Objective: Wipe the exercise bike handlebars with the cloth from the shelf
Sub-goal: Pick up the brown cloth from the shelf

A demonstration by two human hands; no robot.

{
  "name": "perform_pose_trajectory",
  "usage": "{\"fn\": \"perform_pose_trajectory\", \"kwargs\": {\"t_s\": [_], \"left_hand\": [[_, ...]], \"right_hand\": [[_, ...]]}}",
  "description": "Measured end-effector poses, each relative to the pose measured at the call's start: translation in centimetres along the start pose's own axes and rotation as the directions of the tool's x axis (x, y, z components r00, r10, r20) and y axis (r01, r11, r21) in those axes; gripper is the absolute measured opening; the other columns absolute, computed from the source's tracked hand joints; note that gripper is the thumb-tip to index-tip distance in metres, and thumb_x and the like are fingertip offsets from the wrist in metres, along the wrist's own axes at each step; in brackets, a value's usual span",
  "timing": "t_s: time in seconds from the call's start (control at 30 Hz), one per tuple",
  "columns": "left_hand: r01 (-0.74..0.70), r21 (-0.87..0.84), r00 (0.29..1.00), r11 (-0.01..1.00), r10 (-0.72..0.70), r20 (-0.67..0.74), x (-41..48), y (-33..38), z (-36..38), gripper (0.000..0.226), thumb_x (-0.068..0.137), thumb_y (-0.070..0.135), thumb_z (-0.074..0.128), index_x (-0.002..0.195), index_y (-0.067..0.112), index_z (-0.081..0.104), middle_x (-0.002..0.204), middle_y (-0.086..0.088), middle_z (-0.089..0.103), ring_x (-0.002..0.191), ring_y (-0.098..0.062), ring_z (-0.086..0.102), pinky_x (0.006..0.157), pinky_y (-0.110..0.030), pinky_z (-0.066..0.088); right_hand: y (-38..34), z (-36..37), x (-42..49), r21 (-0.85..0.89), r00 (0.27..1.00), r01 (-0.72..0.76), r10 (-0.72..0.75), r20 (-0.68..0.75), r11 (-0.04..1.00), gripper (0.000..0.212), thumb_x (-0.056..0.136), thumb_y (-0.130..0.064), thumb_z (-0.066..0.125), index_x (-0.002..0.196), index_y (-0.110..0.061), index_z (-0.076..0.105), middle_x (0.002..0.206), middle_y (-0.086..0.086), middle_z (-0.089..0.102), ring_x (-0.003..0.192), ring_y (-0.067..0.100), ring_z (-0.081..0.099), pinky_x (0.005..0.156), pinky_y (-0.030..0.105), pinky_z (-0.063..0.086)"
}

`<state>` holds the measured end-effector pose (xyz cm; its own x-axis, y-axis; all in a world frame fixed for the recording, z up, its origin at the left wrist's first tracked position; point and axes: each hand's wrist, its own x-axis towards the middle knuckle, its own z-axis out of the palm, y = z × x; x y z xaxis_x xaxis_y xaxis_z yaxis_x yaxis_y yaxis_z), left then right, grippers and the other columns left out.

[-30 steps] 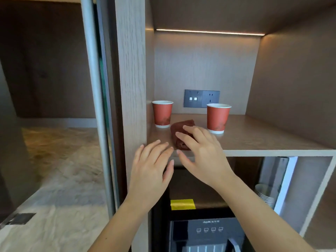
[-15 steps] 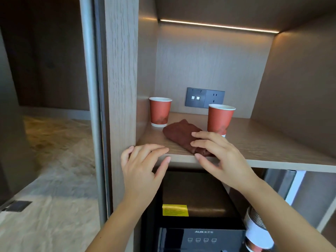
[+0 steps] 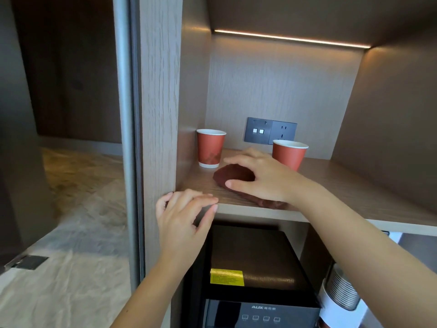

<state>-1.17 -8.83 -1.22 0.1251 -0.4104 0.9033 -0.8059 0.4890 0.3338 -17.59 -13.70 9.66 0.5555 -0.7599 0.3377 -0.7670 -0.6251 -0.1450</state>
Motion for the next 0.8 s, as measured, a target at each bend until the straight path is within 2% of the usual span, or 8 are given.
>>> {"fn": "perform_pose_trajectory", "kwargs": {"t_s": [0.1,0.27,0.3,0.37,0.43,0.5,0.63,0.8], "left_hand": [[-0.005,-0.018,1.000,1.000,0.005,-0.003,-0.1,-0.1,0.0,0.020,0.083,0.032,0.052,0.081,0.025,0.071,0.086,0.012,0.067,0.087,-0.002,0.054,0.097,-0.017,0.016],[-0.002,-0.024,1.000,1.000,0.003,0.011,-0.1,-0.1,-0.2,0.020,0.083,0.032,0.052,0.082,0.026,0.071,0.085,0.012,0.066,0.088,-0.001,0.054,0.096,-0.017,0.017],[-0.004,-0.027,1.000,1.000,0.005,0.013,-0.1,0.0,-0.2,0.020,0.083,0.032,0.052,0.082,0.025,0.071,0.085,0.012,0.065,0.088,-0.001,0.054,0.096,-0.016,0.016],[-0.007,-0.040,1.000,0.999,0.008,0.015,-0.1,0.0,-0.4,0.020,0.083,0.031,0.052,0.082,0.025,0.071,0.086,0.012,0.065,0.089,-0.001,0.054,0.096,-0.014,0.016],[0.002,-0.050,1.000,0.999,-0.001,0.016,-0.1,0.1,-0.4,0.020,0.083,0.031,0.052,0.082,0.024,0.071,0.086,0.012,0.065,0.090,-0.001,0.054,0.096,-0.013,0.015],[0.009,-0.052,1.000,0.999,-0.008,0.021,-0.2,0.2,-0.4,0.020,0.083,0.032,0.052,0.083,0.024,0.070,0.087,0.012,0.065,0.090,-0.001,0.055,0.095,-0.013,0.016],[0.016,-0.056,1.000,0.998,-0.015,0.027,-0.3,0.3,-0.5,0.019,0.083,0.032,0.053,0.085,0.025,0.070,0.090,0.015,0.064,0.092,0.000,0.053,0.090,-0.015,0.020],[0.045,-0.066,0.998,0.997,-0.042,0.051,-0.3,0.3,-0.5,0.021,0.083,0.033,0.051,0.087,0.025,0.070,0.092,0.014,0.062,0.093,-0.002,0.052,0.079,-0.019,0.021]], "right_hand": [[0.4,1.2,0.9,0.077,0.995,-0.051,0.044,0.093,0.996,0.052,0.085,-0.044,0.058,0.133,-0.040,0.040,0.134,-0.006,0.037,0.122,0.016,0.041,0.095,0.023,0.032],[1.2,0.9,-0.2,0.159,0.989,0.093,-0.110,0.102,0.983,0.046,0.086,-0.034,0.062,0.128,-0.044,0.045,0.120,-0.022,0.036,0.105,-0.002,0.049,0.076,0.004,0.040],[1.2,0.6,-0.5,0.201,0.983,0.096,-0.124,0.134,0.975,0.046,0.085,-0.034,0.062,0.126,-0.047,0.045,0.121,-0.024,0.036,0.102,0.001,0.054,0.073,0.009,0.049],[1.3,-0.2,-0.6,0.250,0.972,0.074,-0.126,0.200,0.965,0.045,0.084,-0.037,0.062,0.122,-0.053,0.045,0.123,-0.026,0.037,0.102,0.017,0.059,0.077,0.038,0.058],[1.3,-0.5,-0.1,0.227,0.965,0.090,-0.141,0.220,0.970,0.046,0.084,-0.039,0.062,0.124,-0.053,0.043,0.123,-0.024,0.038,0.109,0.009,0.050,0.094,0.028,0.047],[0.8,-0.4,0.6,0.211,0.958,0.097,-0.149,0.245,0.973,0.051,0.084,-0.043,0.061,0.128,-0.052,0.039,0.127,-0.024,0.035,0.114,-0.002,0.039,0.093,0.011,0.032],[0.5,0.5,1.1,0.187,0.950,0.098,-0.147,0.274,0.977,0.050,0.084,-0.045,0.060,0.129,-0.050,0.040,0.129,-0.025,0.034,0.119,0.000,0.035,0.100,0.021,0.029],[0.5,0.3,0.3,0.214,0.952,0.120,-0.174,0.254,0.969,0.041,0.083,-0.040,0.063,0.121,-0.045,0.049,0.108,-0.034,0.036,0.103,-0.006,0.043,0.084,0.007,0.030]]}}
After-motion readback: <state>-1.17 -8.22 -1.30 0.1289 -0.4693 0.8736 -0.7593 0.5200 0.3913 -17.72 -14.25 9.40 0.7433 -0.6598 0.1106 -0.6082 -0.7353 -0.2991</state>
